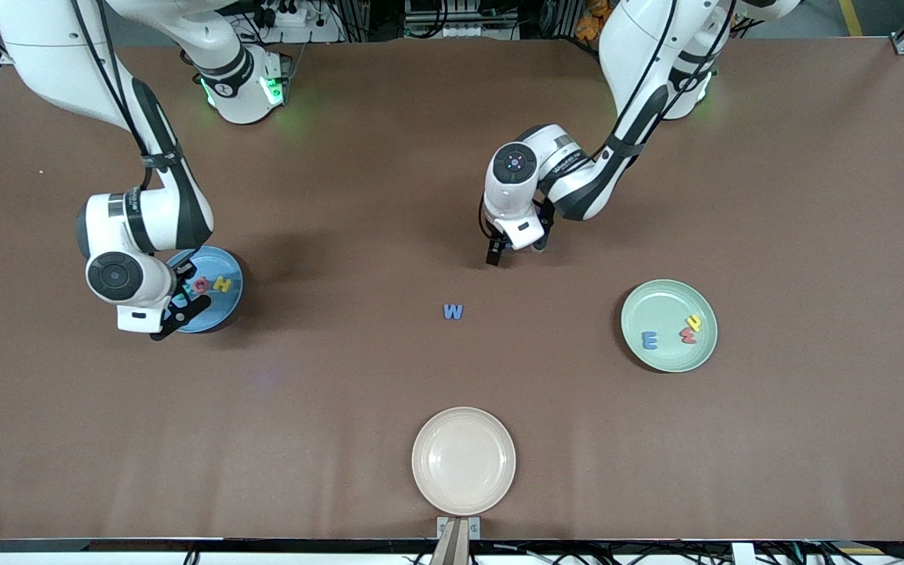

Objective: Sort uppercase to blue plate, lowercase to green plate
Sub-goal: 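Release R on the blue plate while the left gripper carries a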

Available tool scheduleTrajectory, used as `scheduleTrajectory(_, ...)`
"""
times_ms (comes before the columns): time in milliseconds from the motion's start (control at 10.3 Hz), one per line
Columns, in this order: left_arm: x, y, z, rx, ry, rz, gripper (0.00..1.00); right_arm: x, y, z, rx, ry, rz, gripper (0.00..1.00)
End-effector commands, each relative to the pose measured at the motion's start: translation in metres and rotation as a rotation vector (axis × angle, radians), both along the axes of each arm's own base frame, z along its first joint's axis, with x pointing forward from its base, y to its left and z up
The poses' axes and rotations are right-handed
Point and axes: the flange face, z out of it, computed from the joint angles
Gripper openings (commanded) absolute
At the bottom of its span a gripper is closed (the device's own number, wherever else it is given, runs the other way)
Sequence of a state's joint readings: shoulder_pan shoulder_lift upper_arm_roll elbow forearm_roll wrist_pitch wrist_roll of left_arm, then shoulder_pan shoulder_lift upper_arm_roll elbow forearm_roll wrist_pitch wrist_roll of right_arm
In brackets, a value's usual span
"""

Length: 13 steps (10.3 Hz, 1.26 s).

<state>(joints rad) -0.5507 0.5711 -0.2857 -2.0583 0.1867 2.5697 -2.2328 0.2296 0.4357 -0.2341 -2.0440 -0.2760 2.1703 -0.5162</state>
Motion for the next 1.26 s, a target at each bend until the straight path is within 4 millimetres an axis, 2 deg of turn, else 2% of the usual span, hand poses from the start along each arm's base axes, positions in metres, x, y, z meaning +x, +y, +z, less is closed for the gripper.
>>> scheduleTrajectory(0, 0.003, 0.007, 0.003, 0.024, -0.06, 0.005, 1.0, -0.002, 0.0, 0.0, 0.014, 0.001, 0.013, 0.83)
scheduleTrajectory(486, 0.003, 0.005, 0.002, 0.022, -0.097, 0.007, 1.0, -0.003, -0.001, 0.001, 0.015, 0.009, -0.007, 0.86)
scheduleTrajectory(778, 0.002, 0.002, 0.006, 0.018, -0.102, 0.003, 1.0, -0.01, 0.009, 0.008, -0.029, 0.035, -0.16, 0.84)
scheduleTrajectory(876, 0.004, 0.003, 0.007, 0.017, -0.104, 0.007, 0.83, -0.009, 0.028, 0.017, -0.053, 0.044, -0.219, 0.83)
scheduleTrajectory(973, 0.004, 0.003, 0.008, 0.016, -0.104, 0.007, 0.22, -0.009, 0.049, 0.029, -0.068, 0.055, -0.271, 0.83)
scheduleTrajectory(1070, 0.004, 0.003, 0.008, 0.016, -0.104, 0.007, 0.0, -0.01, 0.081, 0.045, -0.058, 0.059, -0.336, 0.83)
scheduleTrajectory(1167, 0.006, 0.004, 0.007, 0.017, -0.104, 0.01, 0.0, -0.013, 0.108, 0.051, -0.062, 0.051, -0.397, 0.83)
